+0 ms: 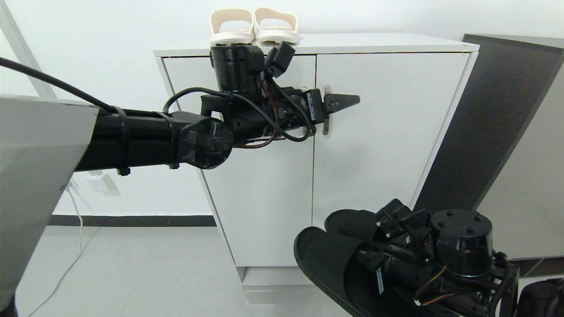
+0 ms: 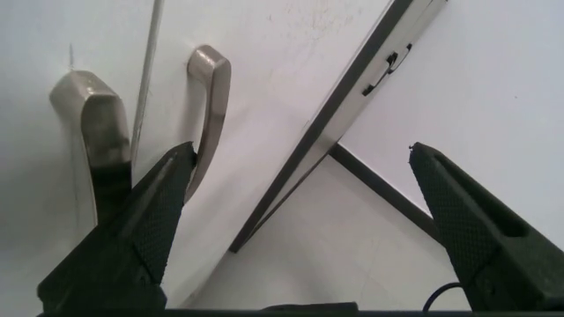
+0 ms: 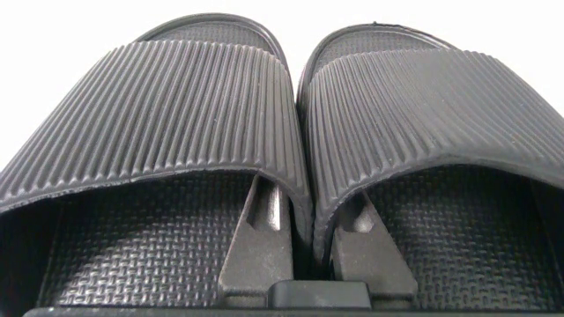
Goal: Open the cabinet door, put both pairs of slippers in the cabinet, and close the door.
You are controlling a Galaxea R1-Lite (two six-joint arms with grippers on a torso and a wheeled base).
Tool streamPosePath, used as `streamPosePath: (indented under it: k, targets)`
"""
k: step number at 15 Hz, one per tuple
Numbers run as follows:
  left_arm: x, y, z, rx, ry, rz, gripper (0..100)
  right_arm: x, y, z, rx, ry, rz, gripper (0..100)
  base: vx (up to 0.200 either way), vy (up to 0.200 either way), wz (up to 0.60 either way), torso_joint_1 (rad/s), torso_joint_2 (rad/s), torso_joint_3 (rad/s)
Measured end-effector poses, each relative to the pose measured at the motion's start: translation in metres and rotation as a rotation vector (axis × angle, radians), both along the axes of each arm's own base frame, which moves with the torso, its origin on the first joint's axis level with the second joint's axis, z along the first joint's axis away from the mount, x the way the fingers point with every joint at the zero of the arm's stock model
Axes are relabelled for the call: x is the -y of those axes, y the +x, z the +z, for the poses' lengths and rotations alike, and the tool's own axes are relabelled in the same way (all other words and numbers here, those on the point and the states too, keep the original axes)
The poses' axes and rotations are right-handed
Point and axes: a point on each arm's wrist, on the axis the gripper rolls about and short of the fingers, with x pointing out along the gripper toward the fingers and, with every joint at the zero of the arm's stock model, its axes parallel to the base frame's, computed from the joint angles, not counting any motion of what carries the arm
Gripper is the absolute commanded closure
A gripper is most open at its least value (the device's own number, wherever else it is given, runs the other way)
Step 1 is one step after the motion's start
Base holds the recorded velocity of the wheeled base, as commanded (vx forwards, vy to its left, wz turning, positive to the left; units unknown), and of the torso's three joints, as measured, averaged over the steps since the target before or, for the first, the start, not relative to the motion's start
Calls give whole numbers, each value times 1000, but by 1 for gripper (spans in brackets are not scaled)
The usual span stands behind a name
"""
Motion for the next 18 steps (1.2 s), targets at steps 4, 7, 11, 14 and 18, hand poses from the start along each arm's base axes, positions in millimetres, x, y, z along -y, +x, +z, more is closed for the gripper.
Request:
streamPosePath:
  k: [4,7,11,14,18]
  targets:
    - [2,2,-3,-3,2,2,100,0,0,0,-1,-1,0,100,0,0,0,0,0,0]
    - [3,3,-6,-12,7,2,100,0,0,-1,-4,-3,0,100,0,0,0,0,0,0]
    - [3,1,-8,-15,11,-4,100,0,0,-2,-7,-6,1,100,0,0,0,0,0,0]
    - [-1,-11,-11,-34,22,-11,100,0,-2,-4,-20,-4,40,100,0,0,0,0,0,0]
    - [-5,-41,-16,-34,23,-39,100,6,-17,-5,-53,10,179,100,0,0,0,0,0,0]
